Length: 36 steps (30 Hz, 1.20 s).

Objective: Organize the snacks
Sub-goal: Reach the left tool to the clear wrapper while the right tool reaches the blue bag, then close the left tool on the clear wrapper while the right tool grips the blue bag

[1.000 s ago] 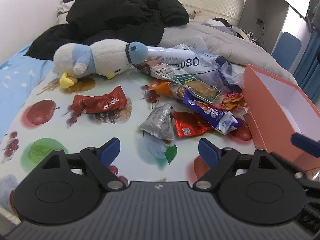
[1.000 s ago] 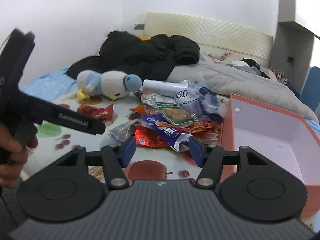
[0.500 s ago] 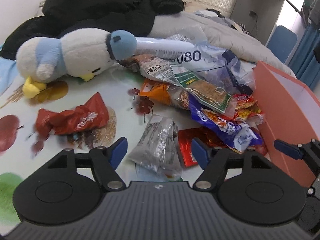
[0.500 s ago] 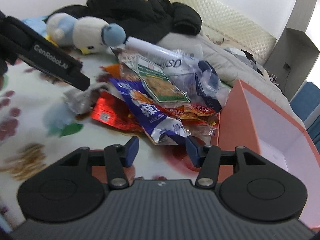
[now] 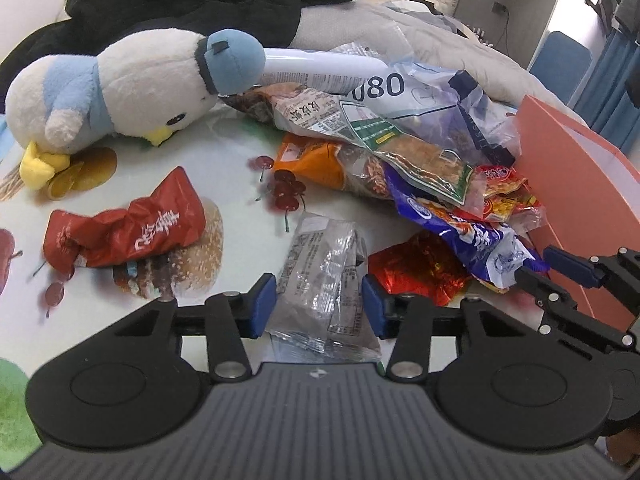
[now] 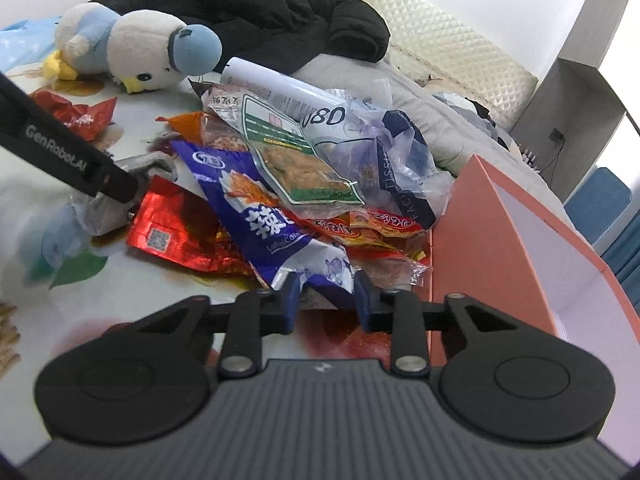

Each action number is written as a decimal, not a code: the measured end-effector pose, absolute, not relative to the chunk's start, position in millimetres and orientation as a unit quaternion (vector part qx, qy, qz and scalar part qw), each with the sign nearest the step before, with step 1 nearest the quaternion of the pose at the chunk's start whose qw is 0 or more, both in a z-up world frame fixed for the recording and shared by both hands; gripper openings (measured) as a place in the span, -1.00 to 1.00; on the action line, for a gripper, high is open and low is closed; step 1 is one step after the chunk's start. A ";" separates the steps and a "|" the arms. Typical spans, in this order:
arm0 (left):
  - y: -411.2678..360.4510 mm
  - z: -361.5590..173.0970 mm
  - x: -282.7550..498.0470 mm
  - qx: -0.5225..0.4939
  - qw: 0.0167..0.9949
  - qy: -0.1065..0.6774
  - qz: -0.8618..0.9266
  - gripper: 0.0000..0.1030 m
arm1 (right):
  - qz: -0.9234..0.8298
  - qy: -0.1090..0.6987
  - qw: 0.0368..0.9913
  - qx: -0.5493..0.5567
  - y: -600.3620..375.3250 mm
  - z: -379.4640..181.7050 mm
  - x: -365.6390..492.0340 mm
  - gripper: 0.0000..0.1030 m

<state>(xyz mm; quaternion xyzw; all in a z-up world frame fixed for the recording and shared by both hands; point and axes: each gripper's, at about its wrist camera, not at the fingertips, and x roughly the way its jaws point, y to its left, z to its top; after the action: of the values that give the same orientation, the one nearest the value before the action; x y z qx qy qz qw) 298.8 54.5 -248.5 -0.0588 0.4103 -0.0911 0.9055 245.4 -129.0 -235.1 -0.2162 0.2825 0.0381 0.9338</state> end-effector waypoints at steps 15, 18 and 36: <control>66.8 -230.4 214.9 -0.071 0.900 0.425 -0.062 -0.07 | 0.053 0.283 0.931 -0.223 -123.5 -216.3 176.8 -0.55; 67.3 -226.3 196.9 -0.069 0.901 0.425 -0.062 -0.09 | 0.053 0.283 0.931 -0.225 -122.9 -213.7 159.0 -0.56; 77.0 -207.7 142.6 -0.086 0.904 0.416 -0.056 -0.25 | 0.141 0.321 0.925 -0.147 -131.0 -190.7 82.1 -0.40</control>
<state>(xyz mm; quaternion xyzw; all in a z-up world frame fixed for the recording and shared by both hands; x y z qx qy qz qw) 142.6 77.0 -207.7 -0.0858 0.4157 -0.0562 0.9037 82.1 -131.0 -190.7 -0.1466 0.3206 0.1408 0.9252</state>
